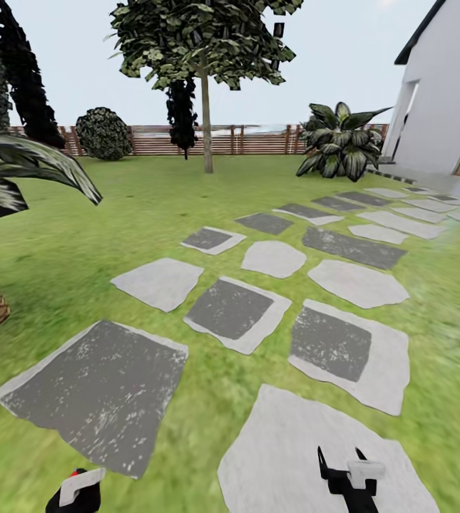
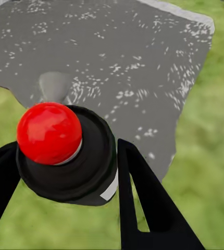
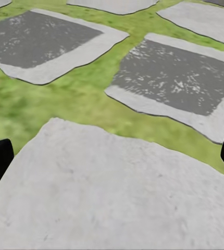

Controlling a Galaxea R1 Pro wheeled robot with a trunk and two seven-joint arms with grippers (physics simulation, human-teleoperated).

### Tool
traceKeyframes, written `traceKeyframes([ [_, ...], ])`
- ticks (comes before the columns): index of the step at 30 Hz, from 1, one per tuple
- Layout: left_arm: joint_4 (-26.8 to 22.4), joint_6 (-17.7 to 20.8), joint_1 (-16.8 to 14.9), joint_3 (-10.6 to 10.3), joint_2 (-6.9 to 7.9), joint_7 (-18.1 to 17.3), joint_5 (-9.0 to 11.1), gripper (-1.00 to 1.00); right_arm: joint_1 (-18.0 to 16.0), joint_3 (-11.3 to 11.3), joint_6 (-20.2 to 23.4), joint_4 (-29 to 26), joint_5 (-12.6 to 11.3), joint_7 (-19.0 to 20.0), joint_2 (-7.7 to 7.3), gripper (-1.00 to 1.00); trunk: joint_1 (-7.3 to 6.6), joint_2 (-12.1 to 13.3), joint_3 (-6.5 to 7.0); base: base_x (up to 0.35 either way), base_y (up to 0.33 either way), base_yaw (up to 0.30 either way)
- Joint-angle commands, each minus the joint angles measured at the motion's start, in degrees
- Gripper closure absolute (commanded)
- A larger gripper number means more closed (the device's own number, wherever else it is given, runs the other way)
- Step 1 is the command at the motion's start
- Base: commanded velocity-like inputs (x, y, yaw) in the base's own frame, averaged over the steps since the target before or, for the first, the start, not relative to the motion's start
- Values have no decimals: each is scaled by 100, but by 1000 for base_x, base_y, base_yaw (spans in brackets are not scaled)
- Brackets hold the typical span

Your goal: In the garden, pick up the pesticide atomizer on the floor and spray pesticide onto both trees until each tree trunk is fully covered.

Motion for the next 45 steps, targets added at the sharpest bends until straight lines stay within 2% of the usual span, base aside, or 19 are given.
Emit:
traceKeyframes([
  [1, 4, -17, -3, -20, 1, -5, 49, 100, -3, -35, -16, 5, 39, -3, 1, -100, 2, -2, -5, 339, 0, 0],
  [45, 4, -16, -3, -29, -2, -6, 57, 100, -3, -23, -17, 16, 48, 15, 10, -100, 2, -2, -5, 339, 0, 0],
])
